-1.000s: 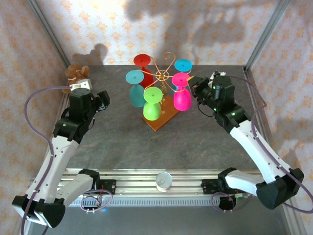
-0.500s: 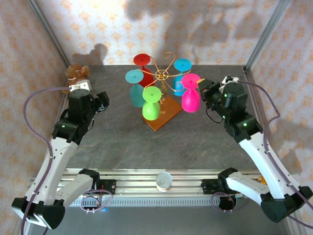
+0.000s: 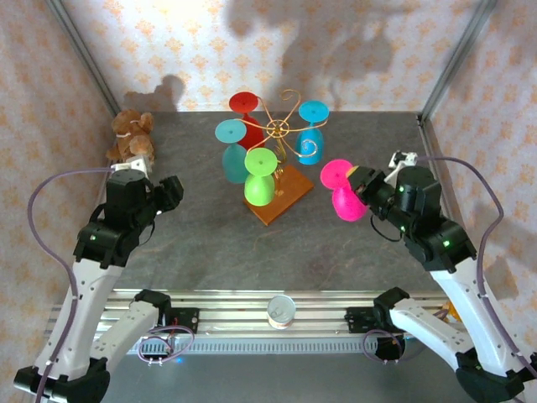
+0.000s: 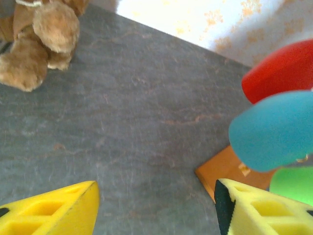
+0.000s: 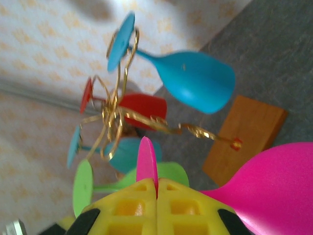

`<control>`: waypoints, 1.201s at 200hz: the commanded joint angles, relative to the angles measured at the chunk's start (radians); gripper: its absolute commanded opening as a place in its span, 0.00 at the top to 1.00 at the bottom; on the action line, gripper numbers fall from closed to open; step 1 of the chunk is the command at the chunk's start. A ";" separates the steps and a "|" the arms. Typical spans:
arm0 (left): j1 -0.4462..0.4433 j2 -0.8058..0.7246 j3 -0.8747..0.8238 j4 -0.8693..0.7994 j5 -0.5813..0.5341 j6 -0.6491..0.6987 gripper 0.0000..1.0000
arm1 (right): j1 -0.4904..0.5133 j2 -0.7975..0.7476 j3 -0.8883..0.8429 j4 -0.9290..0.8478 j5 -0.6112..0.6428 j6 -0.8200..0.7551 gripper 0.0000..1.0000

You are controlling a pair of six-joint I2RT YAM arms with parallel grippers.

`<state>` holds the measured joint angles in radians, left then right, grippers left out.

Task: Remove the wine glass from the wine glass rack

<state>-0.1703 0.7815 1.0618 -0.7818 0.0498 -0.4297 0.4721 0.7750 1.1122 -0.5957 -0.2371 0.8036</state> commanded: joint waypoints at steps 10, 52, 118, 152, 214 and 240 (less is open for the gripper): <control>-0.007 -0.094 0.005 -0.178 0.128 -0.058 0.36 | 0.066 -0.026 -0.027 -0.124 -0.067 -0.150 1.00; -0.006 -0.209 -0.073 -0.273 0.174 -0.100 0.36 | 0.291 -0.013 -0.057 -0.156 0.062 -0.273 1.00; -0.007 -0.277 -0.153 -0.351 0.274 -0.171 0.36 | 0.725 0.271 0.049 -0.111 0.320 -0.458 1.00; -0.007 -0.275 -0.203 -0.345 0.374 -0.208 0.36 | 0.818 0.364 0.051 -0.010 0.339 -0.521 1.00; -0.007 -0.287 -0.251 -0.375 0.487 -0.281 0.32 | 1.013 0.553 0.053 0.139 0.493 -0.633 1.00; -0.007 -0.295 -0.281 -0.343 0.557 -0.352 0.31 | 1.066 0.636 0.064 0.198 0.585 -0.686 1.00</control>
<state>-0.1703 0.5030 0.8097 -1.1366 0.5110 -0.6971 1.5002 1.3594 1.1393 -0.4927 0.1963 0.1963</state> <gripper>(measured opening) 0.687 0.062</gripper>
